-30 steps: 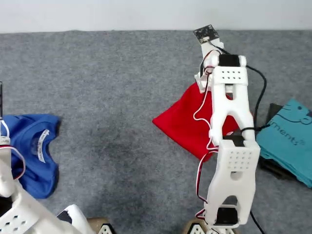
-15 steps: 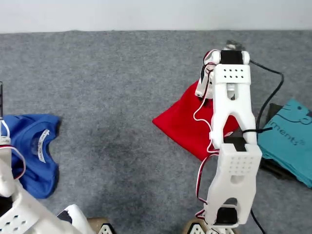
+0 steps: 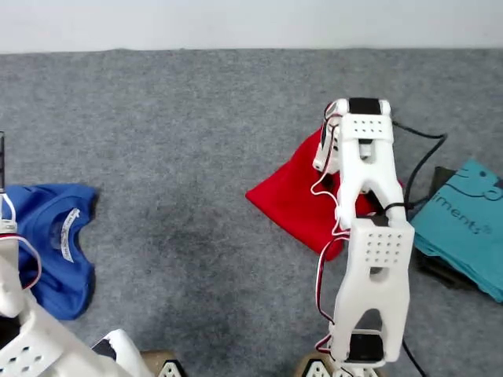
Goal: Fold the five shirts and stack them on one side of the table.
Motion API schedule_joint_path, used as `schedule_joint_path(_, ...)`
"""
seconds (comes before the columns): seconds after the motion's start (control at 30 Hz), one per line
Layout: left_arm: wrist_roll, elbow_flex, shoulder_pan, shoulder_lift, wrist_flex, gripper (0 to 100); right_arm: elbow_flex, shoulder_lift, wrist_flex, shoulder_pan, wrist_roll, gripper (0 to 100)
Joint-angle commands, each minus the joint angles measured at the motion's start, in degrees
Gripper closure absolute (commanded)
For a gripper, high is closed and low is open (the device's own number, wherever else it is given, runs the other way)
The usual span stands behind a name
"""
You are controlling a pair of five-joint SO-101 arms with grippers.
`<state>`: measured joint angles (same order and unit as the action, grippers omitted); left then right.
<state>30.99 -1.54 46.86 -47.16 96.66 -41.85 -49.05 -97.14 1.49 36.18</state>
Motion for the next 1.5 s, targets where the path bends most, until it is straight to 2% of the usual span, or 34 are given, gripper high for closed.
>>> schedule_joint_path(0.0,0.35,0.04,0.18,-0.44,0.09,99,-2.73,-2.86,1.54,-1.36,1.32,60.6)
schedule_joint_path(0.07,0.35,0.04,0.18,-0.26,0.09,99,-2.81,-5.32,3.21,-2.07,1.23,69.0)
schedule_joint_path(0.2,0.35,0.04,0.18,-0.26,0.0,99,-2.99,-8.75,4.88,-3.47,1.05,95.8)
schedule_joint_path(0.23,0.35,0.04,0.18,-0.35,0.0,99,-2.99,-9.1,4.97,-3.91,0.79,99.8)
schedule_joint_path(0.33,0.35,0.04,0.18,-0.35,0.0,99,-3.08,-9.1,4.44,-4.09,-2.02,94.4)
schedule_joint_path(0.43,0.35,0.04,0.18,-0.26,0.0,99,-3.08,-7.87,4.18,-4.18,-6.07,99.5)
schedule_joint_path(0.8,0.35,0.04,0.18,-0.53,0.09,99,-2.9,11.74,-5.49,-4.97,-22.33,98.8)
schedule_joint_path(0.93,0.35,0.31,0.18,-0.53,0.09,99,-1.67,21.41,-5.67,-10.42,-30.51,98.8)
schedule_joint_path(1.17,0.26,0.13,0.18,-0.53,0.09,99,-1.14,34.33,-5.67,-17.54,-38.77,98.9)
schedule_joint_path(1.37,0.26,0.04,0.18,-0.53,0.09,99,-1.05,38.73,-5.67,-23.87,-40.7,98.9)
schedule_joint_path(1.47,-1.93,0.04,0.18,-0.53,0.0,99,-1.05,38.73,-5.67,-27.82,-41.41,98.9)
